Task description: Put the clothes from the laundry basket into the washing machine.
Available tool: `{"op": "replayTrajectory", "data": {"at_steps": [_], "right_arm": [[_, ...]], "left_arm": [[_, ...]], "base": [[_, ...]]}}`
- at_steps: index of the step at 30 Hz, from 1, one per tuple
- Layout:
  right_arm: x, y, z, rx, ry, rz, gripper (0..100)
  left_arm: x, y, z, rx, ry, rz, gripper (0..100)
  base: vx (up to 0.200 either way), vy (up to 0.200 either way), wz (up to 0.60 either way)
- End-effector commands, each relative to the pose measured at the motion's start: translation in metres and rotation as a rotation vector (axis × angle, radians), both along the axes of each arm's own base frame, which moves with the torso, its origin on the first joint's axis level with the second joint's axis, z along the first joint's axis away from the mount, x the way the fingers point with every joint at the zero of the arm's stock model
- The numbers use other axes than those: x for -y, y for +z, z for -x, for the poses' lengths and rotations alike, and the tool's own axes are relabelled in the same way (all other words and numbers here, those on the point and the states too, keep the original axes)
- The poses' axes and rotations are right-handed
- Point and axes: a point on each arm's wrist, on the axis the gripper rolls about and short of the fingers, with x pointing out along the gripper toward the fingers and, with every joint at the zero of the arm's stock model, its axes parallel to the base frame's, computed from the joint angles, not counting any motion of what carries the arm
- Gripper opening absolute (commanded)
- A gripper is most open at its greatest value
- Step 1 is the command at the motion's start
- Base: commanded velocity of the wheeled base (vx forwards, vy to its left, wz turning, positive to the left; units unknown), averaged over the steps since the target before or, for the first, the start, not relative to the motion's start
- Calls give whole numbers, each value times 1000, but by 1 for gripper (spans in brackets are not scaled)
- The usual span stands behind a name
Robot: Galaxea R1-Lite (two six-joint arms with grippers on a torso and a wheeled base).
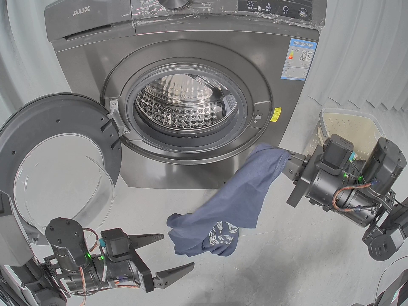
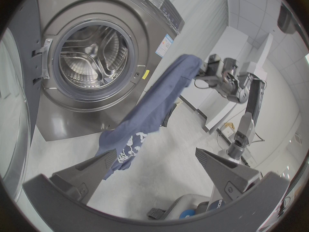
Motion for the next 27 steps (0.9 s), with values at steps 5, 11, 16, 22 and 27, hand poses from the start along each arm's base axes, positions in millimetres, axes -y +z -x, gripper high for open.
{"op": "replayTrajectory", "data": {"at_steps": [5,11,16,22,27], "right_arm": [[-14,-10,-16,-34,-23,18,0],[-20,-20,-24,-66,-80,30,0],[-29,-23,-21,-73,-59,34,0],[-30,-23,-21,-74,-68,32,0],[-32,-23,-19,-74,-58,33,0]], "left_arm": [[12,-3,0,30,-55,-14,100],[36,14,-17,123,-81,67,100],[57,18,-35,166,-82,103,100],[72,20,-53,195,-62,131,100],[82,14,-69,208,-52,132,100]], "base": [[0,0,0],[0,0,0],[0,0,0],[0,0,0],[0,0,0]]}}
